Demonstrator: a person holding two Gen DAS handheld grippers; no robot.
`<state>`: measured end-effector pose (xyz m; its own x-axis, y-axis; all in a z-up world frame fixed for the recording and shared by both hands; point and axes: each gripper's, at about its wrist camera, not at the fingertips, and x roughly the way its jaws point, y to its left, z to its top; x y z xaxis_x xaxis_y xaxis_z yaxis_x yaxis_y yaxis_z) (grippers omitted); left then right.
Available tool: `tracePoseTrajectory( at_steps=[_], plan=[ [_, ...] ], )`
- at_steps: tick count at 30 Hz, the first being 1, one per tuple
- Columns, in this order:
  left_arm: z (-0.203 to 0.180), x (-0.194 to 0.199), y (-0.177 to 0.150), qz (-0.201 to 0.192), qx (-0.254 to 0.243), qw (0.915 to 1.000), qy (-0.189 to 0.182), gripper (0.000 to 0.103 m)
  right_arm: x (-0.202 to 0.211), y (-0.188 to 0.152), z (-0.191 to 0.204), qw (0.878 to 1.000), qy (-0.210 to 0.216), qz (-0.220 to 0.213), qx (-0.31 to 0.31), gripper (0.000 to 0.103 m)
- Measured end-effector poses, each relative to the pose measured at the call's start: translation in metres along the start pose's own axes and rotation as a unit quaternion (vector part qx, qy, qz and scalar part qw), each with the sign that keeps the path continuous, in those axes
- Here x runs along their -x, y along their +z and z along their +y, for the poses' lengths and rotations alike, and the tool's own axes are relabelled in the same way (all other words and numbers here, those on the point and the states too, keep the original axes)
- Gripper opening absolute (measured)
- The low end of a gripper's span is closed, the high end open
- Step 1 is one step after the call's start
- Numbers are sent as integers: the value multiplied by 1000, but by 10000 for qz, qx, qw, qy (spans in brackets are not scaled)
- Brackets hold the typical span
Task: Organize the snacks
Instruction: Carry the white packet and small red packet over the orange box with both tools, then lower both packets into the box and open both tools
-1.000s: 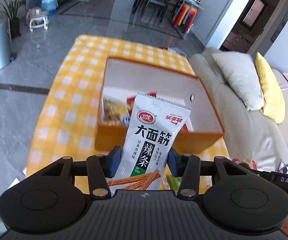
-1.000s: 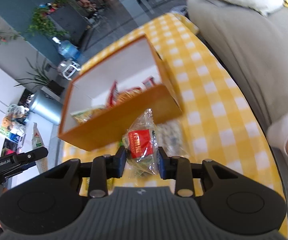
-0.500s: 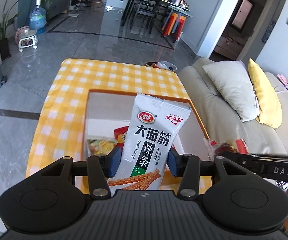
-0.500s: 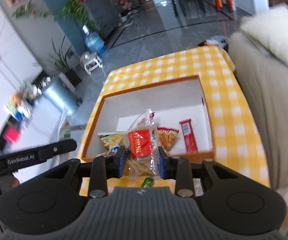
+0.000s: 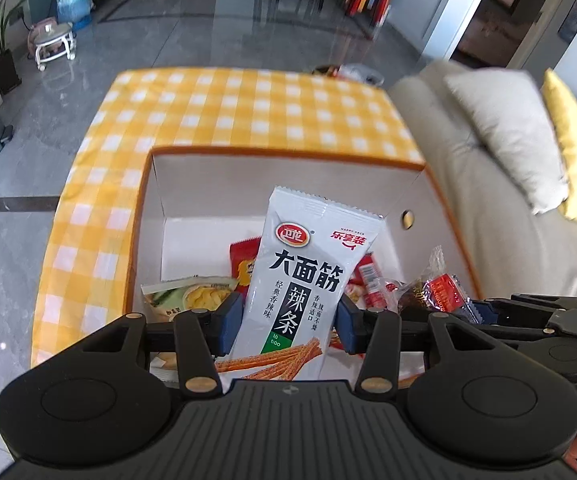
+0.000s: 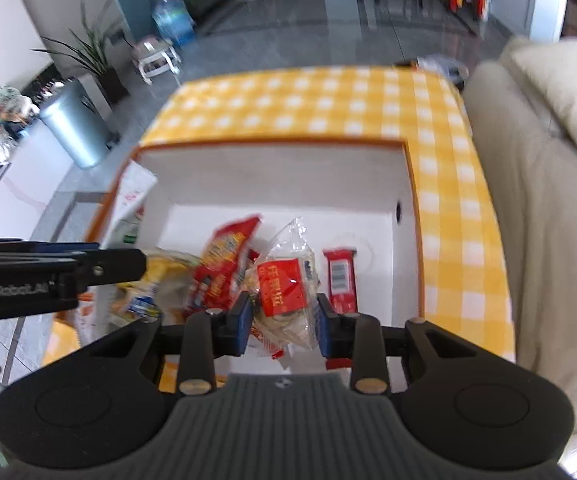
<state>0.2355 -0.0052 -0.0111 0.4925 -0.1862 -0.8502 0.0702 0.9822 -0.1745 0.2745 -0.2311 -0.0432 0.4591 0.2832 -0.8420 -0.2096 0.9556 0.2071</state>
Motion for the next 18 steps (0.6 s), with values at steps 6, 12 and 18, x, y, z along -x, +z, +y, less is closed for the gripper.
tracePoseTrajectory(
  at_steps=[6,12,18],
  plan=[
    [1,-27,7,277,21,9993,250,53,-32,-3,-2,9997,-104,221,-53,29],
    [1,-50,14,435,-35,9978,507,52,-53,-2,4,9988,-286,380,99,30],
    [-2,-71,11,596,-175,9950,784,51,-64,-6,0,9979,-373,534,61,30]
  ],
)
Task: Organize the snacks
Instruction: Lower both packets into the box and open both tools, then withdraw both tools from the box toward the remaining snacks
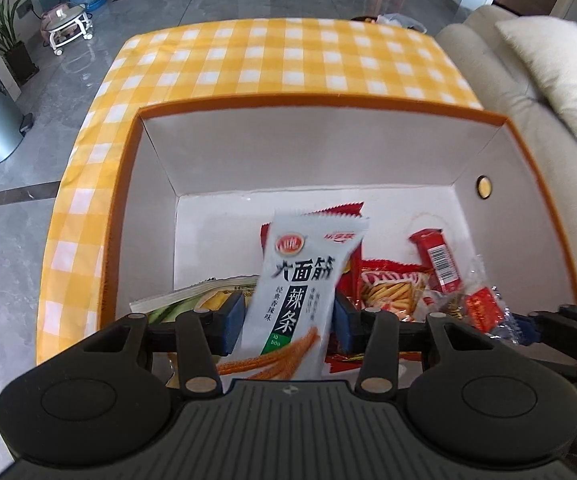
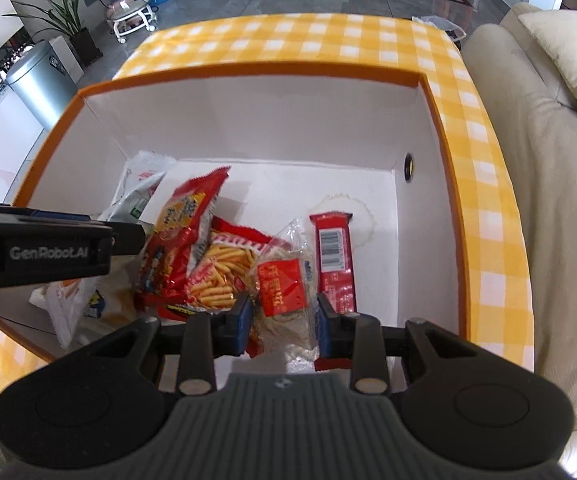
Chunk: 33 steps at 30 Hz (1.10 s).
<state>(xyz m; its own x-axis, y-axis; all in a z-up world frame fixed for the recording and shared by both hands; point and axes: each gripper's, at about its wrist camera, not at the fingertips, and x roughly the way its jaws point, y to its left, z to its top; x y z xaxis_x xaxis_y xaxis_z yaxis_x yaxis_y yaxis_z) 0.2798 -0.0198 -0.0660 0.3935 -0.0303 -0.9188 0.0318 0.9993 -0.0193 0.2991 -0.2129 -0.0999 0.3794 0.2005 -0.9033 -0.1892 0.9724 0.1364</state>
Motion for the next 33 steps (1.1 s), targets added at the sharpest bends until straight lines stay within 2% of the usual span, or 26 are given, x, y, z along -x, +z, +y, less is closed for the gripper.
tracePoseTrajectory(
  at_steps=[10,12,17,20,21,25,29,31,33],
  plan=[
    [-14,-15,0,59,-286,9991,312,53,-13,0,3,9997,-175,151,25,30],
    [-16,-17,-2,55,-351,9987,376,58,-14,1,7,9996,-229,142,77,30],
    [-17,-18,-2,81,-382,9984,414,62,-13,1,6,9996,-241,169,47,32],
    [-15,-15,-3,37,-354,9987,373,70,-12,1,5,9995,-253,166,34,32],
    [-15,-14,-3,34,-353,9987,360,71,-12,1,6,9995,-258,160,52,34],
    [-14,-11,-5,4,-389,9986,353,74,-7,1,8,9991,-383,118,133,50],
    [-15,-3,-8,-63,-414,9985,351,74,1,1,12,9986,-434,41,297,53],
    [-14,6,-9,-178,-391,9986,322,75,6,1,14,9979,-537,-43,364,63],
    [-13,16,-11,-323,-364,9984,290,75,13,0,14,9970,-631,-156,422,64]
  ],
)
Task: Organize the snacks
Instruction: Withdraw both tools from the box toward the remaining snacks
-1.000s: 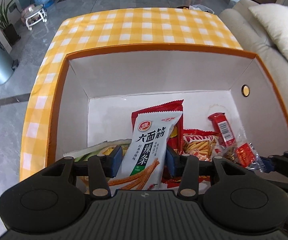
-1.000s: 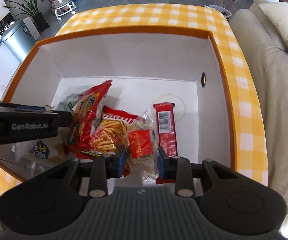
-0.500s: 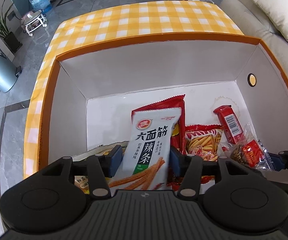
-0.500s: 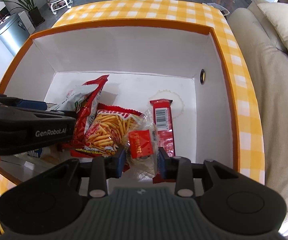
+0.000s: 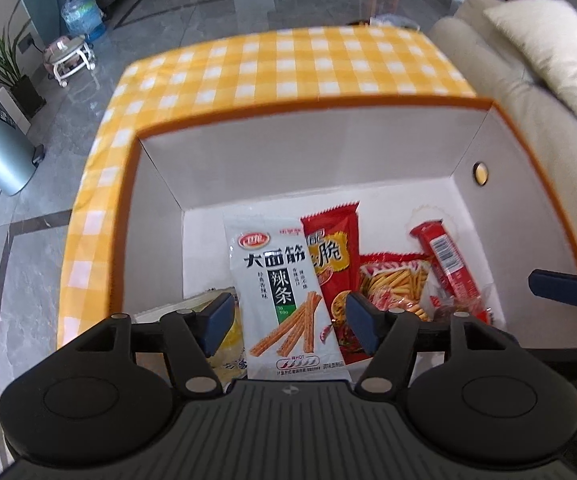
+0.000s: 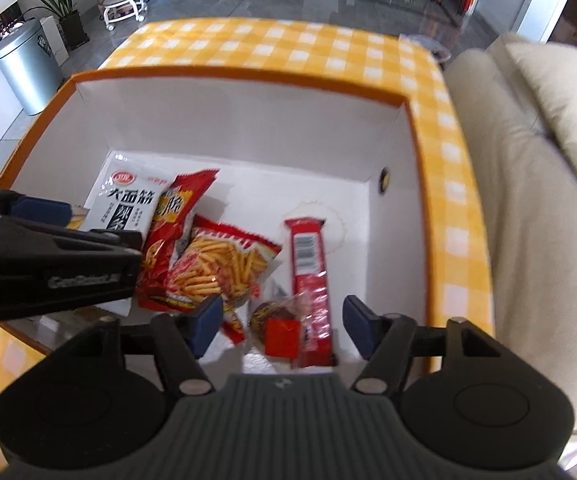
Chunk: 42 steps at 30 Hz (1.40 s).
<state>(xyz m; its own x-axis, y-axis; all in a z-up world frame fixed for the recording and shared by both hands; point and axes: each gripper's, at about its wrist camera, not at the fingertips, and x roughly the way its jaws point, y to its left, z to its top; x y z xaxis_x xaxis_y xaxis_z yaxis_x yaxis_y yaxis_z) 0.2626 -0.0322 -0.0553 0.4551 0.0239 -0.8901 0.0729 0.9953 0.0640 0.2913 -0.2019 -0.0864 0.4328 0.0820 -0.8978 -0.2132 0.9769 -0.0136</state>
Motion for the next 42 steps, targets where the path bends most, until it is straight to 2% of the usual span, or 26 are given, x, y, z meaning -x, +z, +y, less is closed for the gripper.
tracePoseTrajectory(
  at_steps=[16,21,29,42],
  plan=[
    [5,74,-42,-852,187,9960,-209,75,53,-24,-5,9984,59,-535,-148,70],
    [10,90,-63,-921,303,9949,-281,75,76,-41,0,9970,91,-762,-40,70],
    [12,103,-98,-962,205,9947,-297,75,98,-70,-2,9952,137,-964,44,70],
    [15,110,-147,-1134,410,9888,-882,74,118,-123,-12,9906,264,-1165,-670,71]
  ],
)
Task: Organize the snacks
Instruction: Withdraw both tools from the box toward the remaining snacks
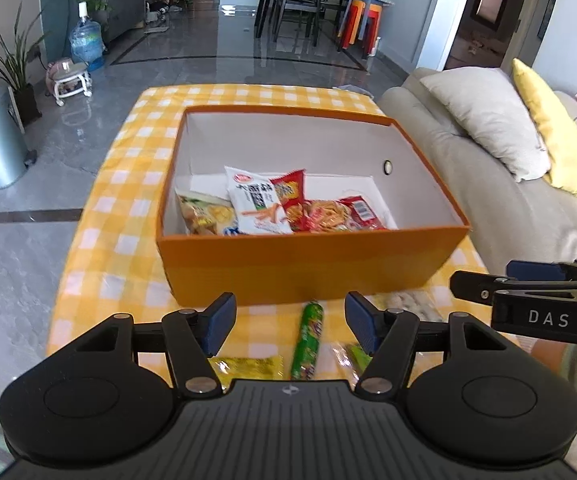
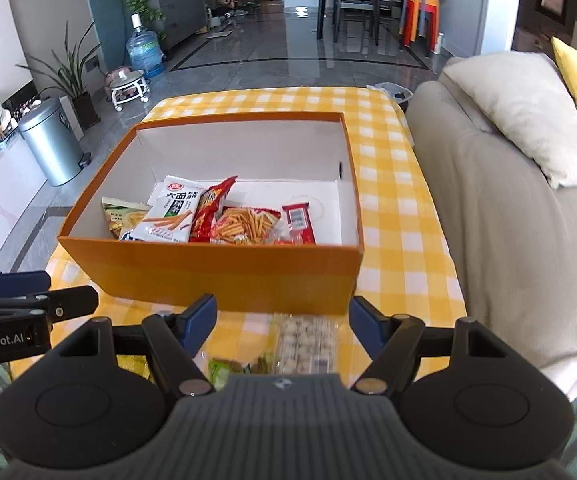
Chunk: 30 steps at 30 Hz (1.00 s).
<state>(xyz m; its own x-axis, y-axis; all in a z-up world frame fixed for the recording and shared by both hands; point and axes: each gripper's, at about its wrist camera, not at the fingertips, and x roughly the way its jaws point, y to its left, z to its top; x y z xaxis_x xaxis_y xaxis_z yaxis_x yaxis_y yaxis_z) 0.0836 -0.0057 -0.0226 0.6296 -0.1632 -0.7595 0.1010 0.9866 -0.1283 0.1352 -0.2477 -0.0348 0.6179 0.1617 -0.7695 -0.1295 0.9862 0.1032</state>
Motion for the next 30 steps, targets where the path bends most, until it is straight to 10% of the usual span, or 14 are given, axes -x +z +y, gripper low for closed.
tracePoseTrajectory(
  at_steps=[21,30],
  plan=[
    [-8,-28,-39,806,360,9954,-366,13,9,-57,-13,9963,-52,312,-804,70],
    [-9,-35,-40,685,133,9971,-316,31,-8,-59,-8,9940,269,458,-954,66]
  ],
)
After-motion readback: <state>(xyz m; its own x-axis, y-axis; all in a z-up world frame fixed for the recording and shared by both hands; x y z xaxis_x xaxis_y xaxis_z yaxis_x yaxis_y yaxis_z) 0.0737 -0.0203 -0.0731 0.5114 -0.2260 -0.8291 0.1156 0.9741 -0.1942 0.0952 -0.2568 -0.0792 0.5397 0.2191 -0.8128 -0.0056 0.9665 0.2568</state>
